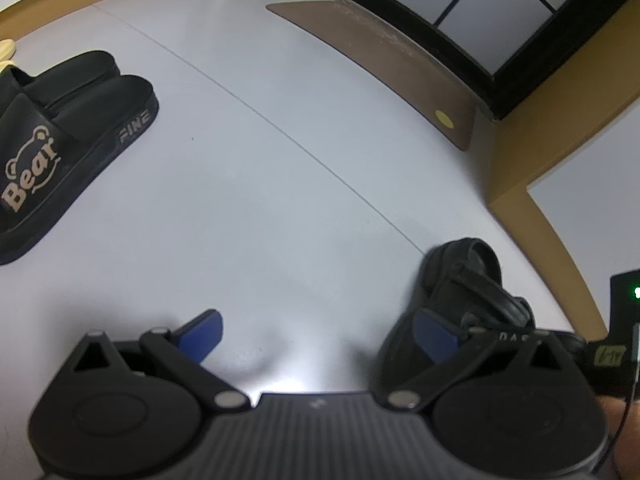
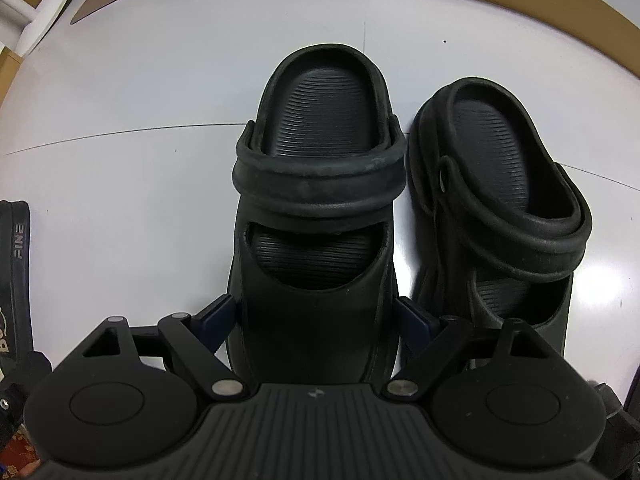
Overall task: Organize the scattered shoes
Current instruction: 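Set the held clog down beside the other black clog with the right gripper, then open the right gripper and release the clog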
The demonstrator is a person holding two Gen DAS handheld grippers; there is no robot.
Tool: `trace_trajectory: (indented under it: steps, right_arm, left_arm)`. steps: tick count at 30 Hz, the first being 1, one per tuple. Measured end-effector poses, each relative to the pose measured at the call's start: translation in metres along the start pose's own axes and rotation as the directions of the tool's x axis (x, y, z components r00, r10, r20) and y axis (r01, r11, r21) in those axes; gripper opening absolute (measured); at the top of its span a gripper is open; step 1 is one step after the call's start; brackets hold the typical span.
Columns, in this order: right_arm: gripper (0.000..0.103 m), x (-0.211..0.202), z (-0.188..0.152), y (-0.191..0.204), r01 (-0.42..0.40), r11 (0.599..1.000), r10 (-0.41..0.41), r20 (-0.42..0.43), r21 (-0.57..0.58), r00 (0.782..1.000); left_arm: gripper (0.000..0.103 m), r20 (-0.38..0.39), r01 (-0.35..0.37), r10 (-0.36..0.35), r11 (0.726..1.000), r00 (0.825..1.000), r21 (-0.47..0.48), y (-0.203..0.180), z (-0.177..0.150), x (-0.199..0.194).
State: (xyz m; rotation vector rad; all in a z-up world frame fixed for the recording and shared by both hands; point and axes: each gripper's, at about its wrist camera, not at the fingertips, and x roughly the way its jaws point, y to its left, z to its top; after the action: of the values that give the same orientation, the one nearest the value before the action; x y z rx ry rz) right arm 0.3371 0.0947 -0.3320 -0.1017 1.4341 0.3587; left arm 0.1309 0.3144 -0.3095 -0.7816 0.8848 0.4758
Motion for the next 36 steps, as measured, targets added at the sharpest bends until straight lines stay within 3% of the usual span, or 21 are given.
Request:
trace_trajectory:
  steps: [8, 18, 23, 28, 36]
  right_arm:
    - [0.089, -0.02, -0.015, -0.004, -0.023, 0.999, 0.024, 0.02, -0.046, 1.0]
    - [0.089, -0.087, -0.027, -0.045, -0.05, 0.997, 0.056, 0.1, -0.064, 0.993]
    - [0.089, -0.094, -0.035, -0.074, -0.064, 0.998, 0.064, 0.135, -0.003, 0.989]
    - [0.089, -0.107, -0.069, -0.117, -0.085, 0.992, 0.067, 0.185, 0.091, 0.98]
    - [0.089, -0.157, -0.116, -0.175, -0.099, 0.981, 0.059, 0.231, 0.168, 0.971]
  left_arm:
    - [0.103, -0.01, 0.01, -0.01, 1.0, 1.0, -0.008, -0.002, -0.002, 0.004]
    - [0.102, 0.028, 0.039, -0.04, 0.999, 0.999, 0.025, -0.02, -0.007, -0.009]
    - [0.1, 0.02, 0.062, -0.063, 0.995, 0.998, 0.076, -0.045, -0.013, -0.016]
    - [0.095, -0.024, 0.085, -0.083, 0.985, 0.996, 0.149, -0.08, -0.026, -0.017]
    - [0.092, -0.102, 0.059, -0.035, 0.967, 0.994, 0.249, -0.13, -0.043, -0.035]
